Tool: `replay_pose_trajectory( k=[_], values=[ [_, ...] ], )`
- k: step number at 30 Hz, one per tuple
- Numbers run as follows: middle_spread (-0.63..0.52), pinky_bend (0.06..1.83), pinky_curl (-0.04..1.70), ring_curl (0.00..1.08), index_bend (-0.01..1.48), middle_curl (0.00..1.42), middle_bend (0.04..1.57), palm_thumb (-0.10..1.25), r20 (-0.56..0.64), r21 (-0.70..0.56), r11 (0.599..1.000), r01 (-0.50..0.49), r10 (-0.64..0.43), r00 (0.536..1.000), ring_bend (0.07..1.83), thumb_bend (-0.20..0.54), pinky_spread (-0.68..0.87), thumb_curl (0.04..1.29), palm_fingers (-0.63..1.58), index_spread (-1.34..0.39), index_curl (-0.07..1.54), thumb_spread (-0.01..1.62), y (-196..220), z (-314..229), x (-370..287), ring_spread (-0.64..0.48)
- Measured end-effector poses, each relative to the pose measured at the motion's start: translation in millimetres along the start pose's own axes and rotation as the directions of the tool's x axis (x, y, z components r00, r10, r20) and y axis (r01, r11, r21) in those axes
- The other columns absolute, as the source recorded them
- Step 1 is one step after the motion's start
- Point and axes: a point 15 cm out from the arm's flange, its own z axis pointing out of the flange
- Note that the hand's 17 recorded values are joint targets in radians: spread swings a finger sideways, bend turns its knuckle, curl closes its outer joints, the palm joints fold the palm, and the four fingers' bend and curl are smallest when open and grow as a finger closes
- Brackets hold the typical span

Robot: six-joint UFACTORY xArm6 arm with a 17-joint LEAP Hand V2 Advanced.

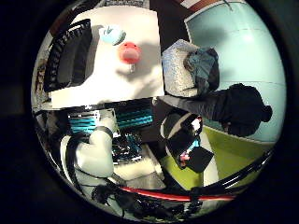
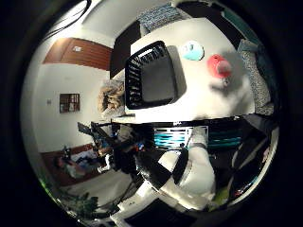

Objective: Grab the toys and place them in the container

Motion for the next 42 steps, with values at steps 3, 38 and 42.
replay_pose_trajectory(
  k=[3, 38, 42],
  values=[
    [0.04, 0.47, 0.29, 0.25, 0.16, 0.31, 0.20, 0.41, -0.030, 0.007, 1.000, 0.001, -0.001, 1.000, 0.29, -0.023, 0.44, 0.28, 0.10, -0.36, 0.28, 1.05, -10, 0, 9, 0.22],
    [0.05, 0.51, 0.30, 0.27, 0.15, 0.33, 0.19, 0.47, -0.098, -0.072, 0.988, -0.134, 0.127, 0.987, 0.32, -0.023, 0.43, 0.29, 0.05, -0.34, 0.24, 1.08, -146, 156, 119, 0.21],
    [0.05, 0.51, 0.30, 0.27, 0.15, 0.33, 0.19, 0.47, -0.078, -0.079, 0.986, -0.148, 0.142, 0.987, 0.32, -0.023, 0.42, 0.29, 0.04, -0.33, 0.25, 1.08, -164, 188, 123, 0.21]
  ],
)
